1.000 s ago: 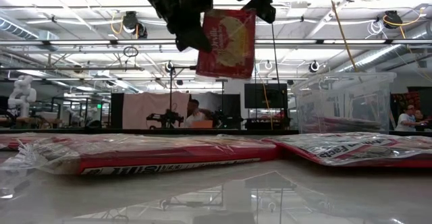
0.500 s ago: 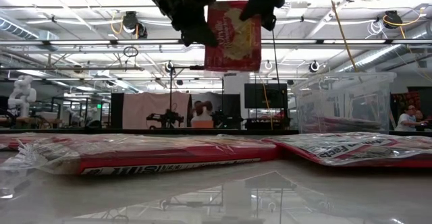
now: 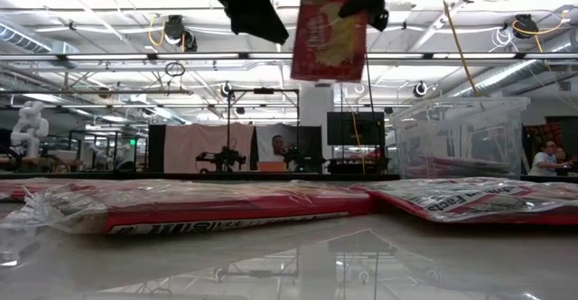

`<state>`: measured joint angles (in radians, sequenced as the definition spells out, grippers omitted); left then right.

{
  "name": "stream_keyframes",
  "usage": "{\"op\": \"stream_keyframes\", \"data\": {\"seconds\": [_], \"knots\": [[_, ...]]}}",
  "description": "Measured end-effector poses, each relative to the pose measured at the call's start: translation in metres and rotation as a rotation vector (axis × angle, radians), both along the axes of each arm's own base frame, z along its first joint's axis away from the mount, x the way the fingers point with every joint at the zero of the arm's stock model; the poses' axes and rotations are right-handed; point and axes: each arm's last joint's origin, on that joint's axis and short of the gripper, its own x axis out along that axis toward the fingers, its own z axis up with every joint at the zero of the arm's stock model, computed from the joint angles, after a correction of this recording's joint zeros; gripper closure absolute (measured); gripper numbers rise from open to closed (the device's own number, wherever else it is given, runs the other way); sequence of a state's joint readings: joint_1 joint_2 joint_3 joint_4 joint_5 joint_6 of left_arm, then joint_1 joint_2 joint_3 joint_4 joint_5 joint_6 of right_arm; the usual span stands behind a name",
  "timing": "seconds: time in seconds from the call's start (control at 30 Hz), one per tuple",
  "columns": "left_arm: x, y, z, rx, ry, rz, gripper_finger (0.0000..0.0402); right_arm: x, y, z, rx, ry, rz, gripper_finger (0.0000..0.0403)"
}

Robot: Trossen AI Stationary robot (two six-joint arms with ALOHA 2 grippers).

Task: Sort popcorn bags into baskets
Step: Put the red popcorn bag into the transparent container

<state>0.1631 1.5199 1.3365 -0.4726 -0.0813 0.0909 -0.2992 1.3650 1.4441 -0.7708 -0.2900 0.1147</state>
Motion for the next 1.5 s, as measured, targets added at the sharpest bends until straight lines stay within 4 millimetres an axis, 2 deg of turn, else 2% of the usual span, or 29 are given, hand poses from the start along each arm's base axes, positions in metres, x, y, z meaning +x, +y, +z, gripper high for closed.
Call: {"op": "stream_keyframes", "data": {"seconds": [0.13,0.27,0.43,0.67,0.93,1.2,1.3,1.5], "knots": [[-0.004,0.006,0.006,-0.01,-0.029,0.06,0.0203,-0.025,-0.007,0.013,-0.024,-0.014,-0.033,0.0391],[-0.007,0.015,0.004,-0.063,-0.027,0.131,0.017,-0.054,-0.015,0.025,0.03,-0.043,-0.055,0.0386],[-0.01,0.023,0.003,-0.115,-0.034,0.199,0.0168,-0.089,-0.017,0.033,0.027,-0.018,-0.073,0.0388],[-0.011,0.028,0.003,-0.176,-0.049,0.26,0.0192,-0.128,-0.028,0.033,-0.064,0.075,-0.163,0.0387],[-0.012,0.023,0.0,-0.285,-0.031,0.273,0.022,-0.155,-0.046,0.032,-0.221,0.186,-0.272,0.0386],[-0.011,0.014,-0.001,-0.31,-0.019,0.257,0.0214,-0.173,-0.06,0.029,-0.298,0.281,-0.317,0.0386],[-0.01,0.012,-0.001,-0.321,-0.022,0.263,0.0214,-0.178,-0.068,0.021,-0.281,0.339,-0.316,0.0386],[-0.011,0.013,-0.001,-0.319,-0.025,0.272,0.0219,-0.178,-0.087,-0.008,-0.188,0.416,-0.311,0.0385]]}}
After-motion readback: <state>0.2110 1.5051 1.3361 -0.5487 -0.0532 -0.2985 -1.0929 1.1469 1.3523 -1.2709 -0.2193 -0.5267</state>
